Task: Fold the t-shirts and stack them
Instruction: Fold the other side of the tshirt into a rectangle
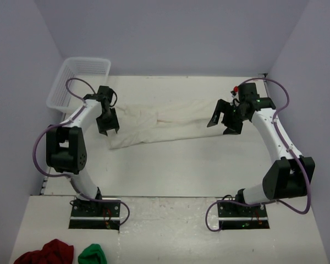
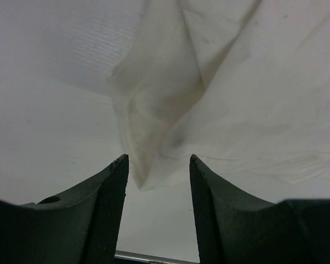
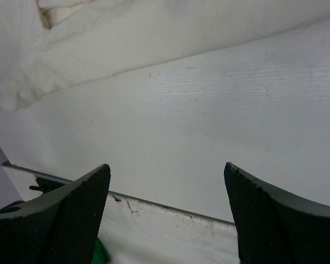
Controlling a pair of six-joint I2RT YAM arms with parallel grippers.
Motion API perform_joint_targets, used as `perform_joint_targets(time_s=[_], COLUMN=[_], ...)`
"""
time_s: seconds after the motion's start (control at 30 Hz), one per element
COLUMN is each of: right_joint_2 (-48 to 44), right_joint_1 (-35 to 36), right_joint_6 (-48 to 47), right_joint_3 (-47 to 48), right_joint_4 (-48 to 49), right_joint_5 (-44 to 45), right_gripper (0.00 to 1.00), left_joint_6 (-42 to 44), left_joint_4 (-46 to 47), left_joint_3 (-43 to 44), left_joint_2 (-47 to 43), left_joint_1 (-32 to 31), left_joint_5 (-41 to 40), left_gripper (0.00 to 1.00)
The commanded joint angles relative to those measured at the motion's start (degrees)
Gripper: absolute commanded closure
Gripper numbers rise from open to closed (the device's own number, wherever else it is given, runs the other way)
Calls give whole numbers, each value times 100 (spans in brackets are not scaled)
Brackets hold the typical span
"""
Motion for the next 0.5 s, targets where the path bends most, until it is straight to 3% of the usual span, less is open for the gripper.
perform_joint_targets(time_s=[0.0,0.37,0.47], right_joint_2=[-207,-111,-111], right_joint_1=[13,13,21], right_joint_6=[-130,-78,-60], right_joint_3=[-41,30,30], right_joint_4=[18,-17,-17], right_joint_5=[-53,-53,-44], right_gripper=[15,15,15], left_joint_6=[166,448,492], left_joint_4=[362,705,766], left_joint_3=[-165,-455,-464], left_joint_2=[4,268,338], left_joint_1=[276,443,496], left_joint_5=[370,1048,1083], left_gripper=[50,52,64])
